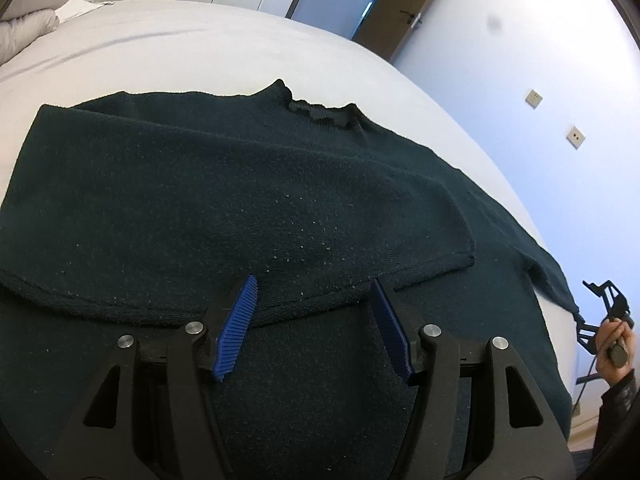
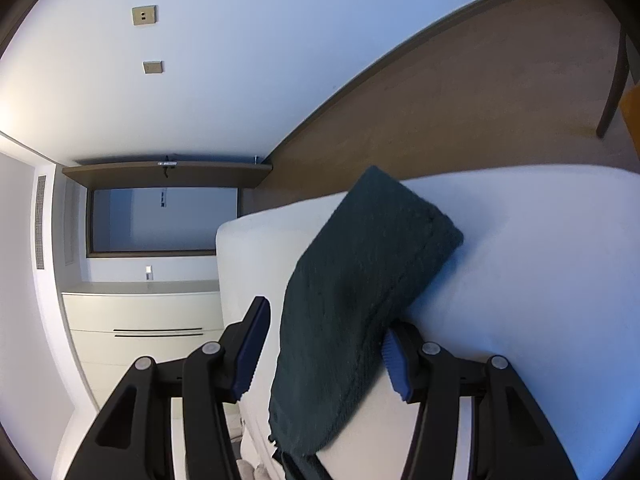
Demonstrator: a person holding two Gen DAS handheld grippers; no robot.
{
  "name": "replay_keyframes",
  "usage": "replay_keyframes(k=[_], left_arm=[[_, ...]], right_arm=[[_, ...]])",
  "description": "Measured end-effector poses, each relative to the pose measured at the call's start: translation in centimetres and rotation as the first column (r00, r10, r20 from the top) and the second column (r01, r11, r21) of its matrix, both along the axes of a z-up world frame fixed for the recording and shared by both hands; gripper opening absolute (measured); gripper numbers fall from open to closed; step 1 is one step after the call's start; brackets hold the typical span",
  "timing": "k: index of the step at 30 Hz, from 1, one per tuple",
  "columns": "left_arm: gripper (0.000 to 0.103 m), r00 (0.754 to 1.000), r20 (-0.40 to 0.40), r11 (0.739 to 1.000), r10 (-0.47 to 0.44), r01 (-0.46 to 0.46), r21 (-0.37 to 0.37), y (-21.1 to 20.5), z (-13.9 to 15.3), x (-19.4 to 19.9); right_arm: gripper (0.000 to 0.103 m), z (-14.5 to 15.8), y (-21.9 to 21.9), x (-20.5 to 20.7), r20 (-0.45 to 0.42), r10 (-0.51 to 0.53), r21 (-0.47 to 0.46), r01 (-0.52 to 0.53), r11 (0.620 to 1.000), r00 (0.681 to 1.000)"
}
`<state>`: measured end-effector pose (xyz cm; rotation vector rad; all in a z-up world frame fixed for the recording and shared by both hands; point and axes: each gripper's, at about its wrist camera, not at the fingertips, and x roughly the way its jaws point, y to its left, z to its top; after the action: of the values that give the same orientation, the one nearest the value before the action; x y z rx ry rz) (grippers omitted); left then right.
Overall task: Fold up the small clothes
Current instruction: 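Grasp the other sleeve cuff with the right tool and lift it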
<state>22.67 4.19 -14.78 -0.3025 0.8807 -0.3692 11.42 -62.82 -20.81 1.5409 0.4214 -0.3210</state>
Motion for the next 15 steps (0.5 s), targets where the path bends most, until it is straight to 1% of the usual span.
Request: replay_keyframes(k=[1, 3, 4, 5, 6, 7, 8, 10, 11, 12, 14, 15], left_arm=[[0.058, 1.000, 0.002, 1.000, 0.000, 0.000, 0.000, 0.0, 0.0, 0.1], [0.058, 1.000, 0.005, 1.000, 0.000, 0.000, 0.000, 0.0, -0.1, 0.1], [0.058, 1.000, 0.006, 1.000, 0.000, 0.000, -0.003, 0.0, -0.3, 0.2], [0.058, 1.000, 0.006, 1.000, 0.000, 0.000, -0.008, 0.1, -0.3, 0.2], [0.058, 1.000, 0.007, 1.000, 0.000, 0.000, -0.012, 0.3, -0.3, -0.1], [0.058, 1.000, 0.007, 1.000, 0.000, 0.000, -0.017, 0.4, -0.4, -0.2], [0.058, 1.000, 0.008, 1.000, 0.000, 0.000, -0.021, 0.5, -0.5, -0.2], [0.058, 1.000, 0.008, 1.000, 0.002, -0.002, -0.026, 0.4, -0.5, -0.2], [0.058, 1.000, 0.008, 1.000, 0.004, -0.003, -0.030, 0.5, -0.5, -0.1], [0.058, 1.000, 0.008, 0.999, 0.007, -0.006, -0.035, 0.6, -0.4, -0.6], [0.061, 1.000, 0.004, 0.998, 0.007, -0.006, -0.057, 0.9, -0.2, -0.7], [0.063, 1.000, 0.001, 0.998, 0.005, -0.005, -0.066, 1.2, -0.2, -0.9]], right_arm=[[0.055, 0.4, -1.3, -1.1, 0.000, -0.005, -0.008, 0.005, 1.000, 1.000], [0.050, 0.8, -2.0, -1.9, -0.005, -0.022, -0.015, 0.022, 1.000, 1.000], [0.045, 0.7, -2.2, -1.8, -0.006, -0.027, -0.022, 0.026, 0.999, 1.000], [0.036, 0.7, -2.5, -1.7, -0.011, -0.027, -0.029, 0.027, 0.999, 1.000], [0.032, 0.5, -2.7, -1.6, -0.017, -0.025, -0.035, 0.025, 0.999, 1.000], [0.021, 0.4, -2.9, -1.4, -0.023, -0.022, -0.039, 0.022, 0.999, 0.999], [0.013, 0.1, -3.3, -1.4, -0.030, -0.022, -0.045, 0.021, 0.999, 0.999], [0.008, 0.0, -3.3, -1.1, -0.050, -0.019, -0.069, 0.016, 0.998, 0.999], [0.009, 0.7, -3.9, 0.2, -0.062, -0.016, -0.086, 0.010, 0.996, 0.998], [0.009, 1.3, -3.5, 0.6, -0.075, -0.011, -0.113, 0.002, 0.994, 0.997], [0.009, 3.5, -2.0, 2.1, -0.089, 0.030, -0.199, -0.047, 0.979, 0.996], [0.009, 5.0, -0.8, 3.3, -0.098, 0.070, -0.267, -0.094, 0.959, 0.993]])
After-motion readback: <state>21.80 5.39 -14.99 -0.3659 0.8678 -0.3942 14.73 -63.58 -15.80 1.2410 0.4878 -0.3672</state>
